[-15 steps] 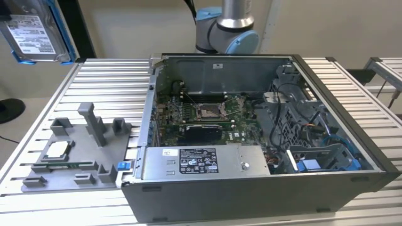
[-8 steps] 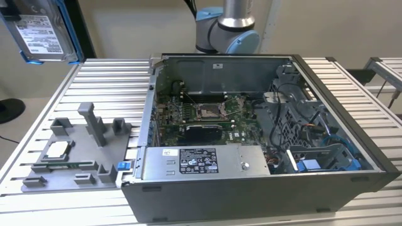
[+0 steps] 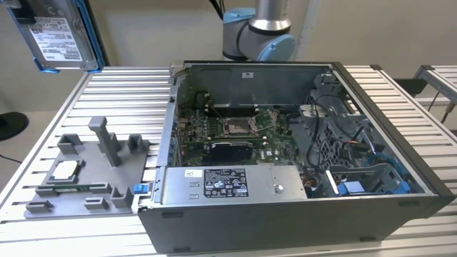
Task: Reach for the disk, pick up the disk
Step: 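Pick up the disk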
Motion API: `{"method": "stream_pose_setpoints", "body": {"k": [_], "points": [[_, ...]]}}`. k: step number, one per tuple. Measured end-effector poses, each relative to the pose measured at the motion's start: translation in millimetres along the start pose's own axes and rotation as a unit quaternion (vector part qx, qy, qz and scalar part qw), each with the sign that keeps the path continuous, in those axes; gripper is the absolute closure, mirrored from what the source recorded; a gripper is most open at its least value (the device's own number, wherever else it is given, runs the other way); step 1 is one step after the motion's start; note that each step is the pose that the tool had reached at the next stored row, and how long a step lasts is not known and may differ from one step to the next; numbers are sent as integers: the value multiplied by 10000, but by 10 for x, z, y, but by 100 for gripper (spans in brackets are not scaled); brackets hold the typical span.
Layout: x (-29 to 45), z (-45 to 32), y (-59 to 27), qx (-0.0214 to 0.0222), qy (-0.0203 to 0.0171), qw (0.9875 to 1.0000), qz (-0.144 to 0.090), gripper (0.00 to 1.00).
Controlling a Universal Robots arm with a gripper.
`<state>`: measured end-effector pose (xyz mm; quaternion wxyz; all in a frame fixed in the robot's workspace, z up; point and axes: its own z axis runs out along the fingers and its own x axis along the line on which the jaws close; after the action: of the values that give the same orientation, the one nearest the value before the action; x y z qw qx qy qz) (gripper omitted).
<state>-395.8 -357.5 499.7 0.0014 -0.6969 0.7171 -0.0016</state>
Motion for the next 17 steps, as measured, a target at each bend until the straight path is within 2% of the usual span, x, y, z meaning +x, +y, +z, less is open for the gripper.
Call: {"method": "stream_pose_setpoints", "body": {"k": [17], "points": [[-12,2,-414,0,0,10000,0,100]]}}
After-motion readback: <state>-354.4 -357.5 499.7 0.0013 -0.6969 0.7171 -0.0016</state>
